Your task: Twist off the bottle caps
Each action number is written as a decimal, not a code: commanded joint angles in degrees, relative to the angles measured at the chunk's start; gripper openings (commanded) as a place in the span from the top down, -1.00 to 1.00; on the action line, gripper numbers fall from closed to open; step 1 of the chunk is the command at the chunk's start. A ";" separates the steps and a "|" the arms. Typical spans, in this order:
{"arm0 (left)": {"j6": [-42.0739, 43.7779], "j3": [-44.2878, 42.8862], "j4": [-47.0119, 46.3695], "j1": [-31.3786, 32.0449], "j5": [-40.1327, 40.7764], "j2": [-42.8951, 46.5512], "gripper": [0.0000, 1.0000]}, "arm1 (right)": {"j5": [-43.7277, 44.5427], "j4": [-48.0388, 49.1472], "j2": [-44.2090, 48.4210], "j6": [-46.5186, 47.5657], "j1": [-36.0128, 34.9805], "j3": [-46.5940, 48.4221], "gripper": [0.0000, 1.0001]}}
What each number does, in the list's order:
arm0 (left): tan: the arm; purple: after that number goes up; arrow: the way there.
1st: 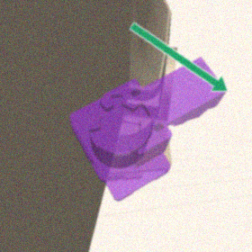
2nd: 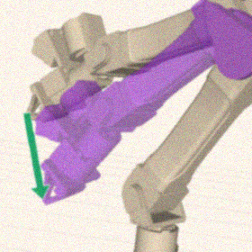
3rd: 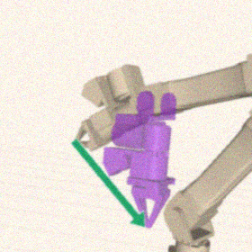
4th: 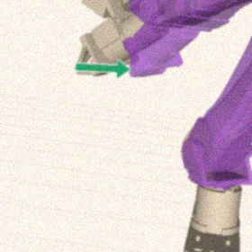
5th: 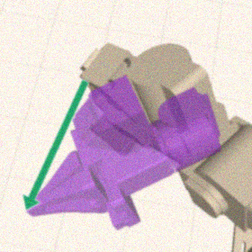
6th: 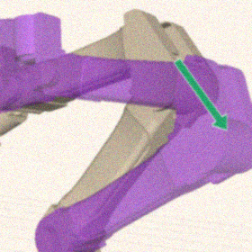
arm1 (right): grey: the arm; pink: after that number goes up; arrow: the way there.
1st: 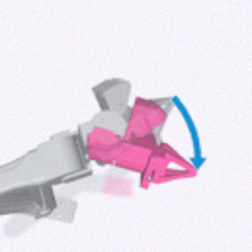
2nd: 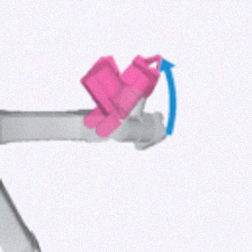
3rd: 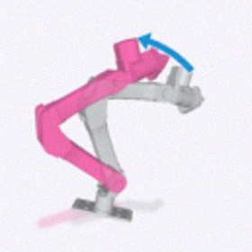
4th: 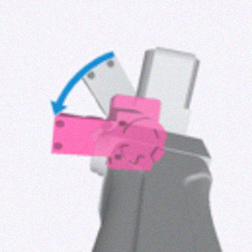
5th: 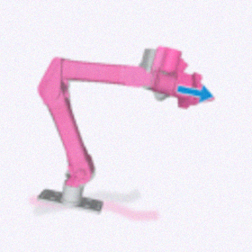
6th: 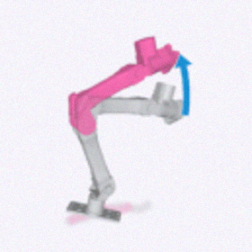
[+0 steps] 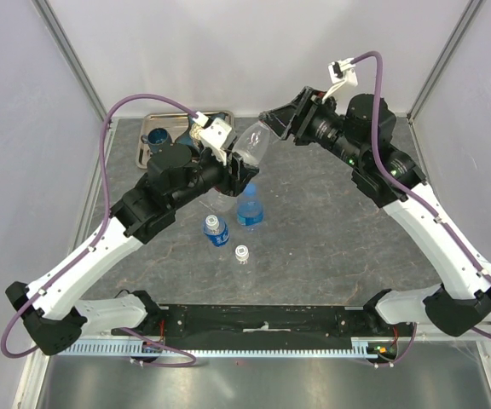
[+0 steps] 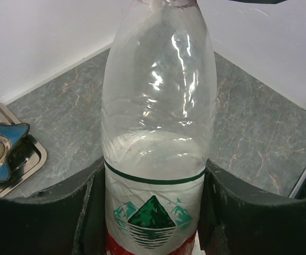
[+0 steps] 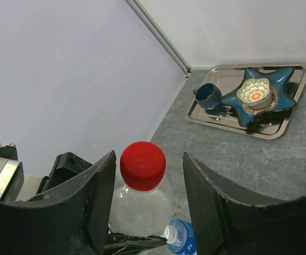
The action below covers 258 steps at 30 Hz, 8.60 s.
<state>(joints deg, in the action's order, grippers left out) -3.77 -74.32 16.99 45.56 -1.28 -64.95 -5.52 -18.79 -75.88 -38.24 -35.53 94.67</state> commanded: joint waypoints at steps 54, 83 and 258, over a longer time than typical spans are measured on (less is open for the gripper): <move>-19.52 -0.21 -20.69 -10.76 -72.37 -1.50 0.73 | -40.81 22.57 14.17 18.64 1.08 -17.86 1.00; 12.03 -9.44 9.20 7.08 5.92 -5.28 0.69 | -1.60 4.20 8.73 3.79 0.90 -4.41 -0.74; 11.42 -3.99 -1.88 9.64 11.30 -1.76 0.72 | 6.93 3.93 9.34 -0.43 0.20 -8.45 -0.08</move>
<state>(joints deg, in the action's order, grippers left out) 5.67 -78.32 19.05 54.74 8.71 -68.73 1.37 -17.45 -66.19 -37.82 -35.38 86.98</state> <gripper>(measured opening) 0.585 0.557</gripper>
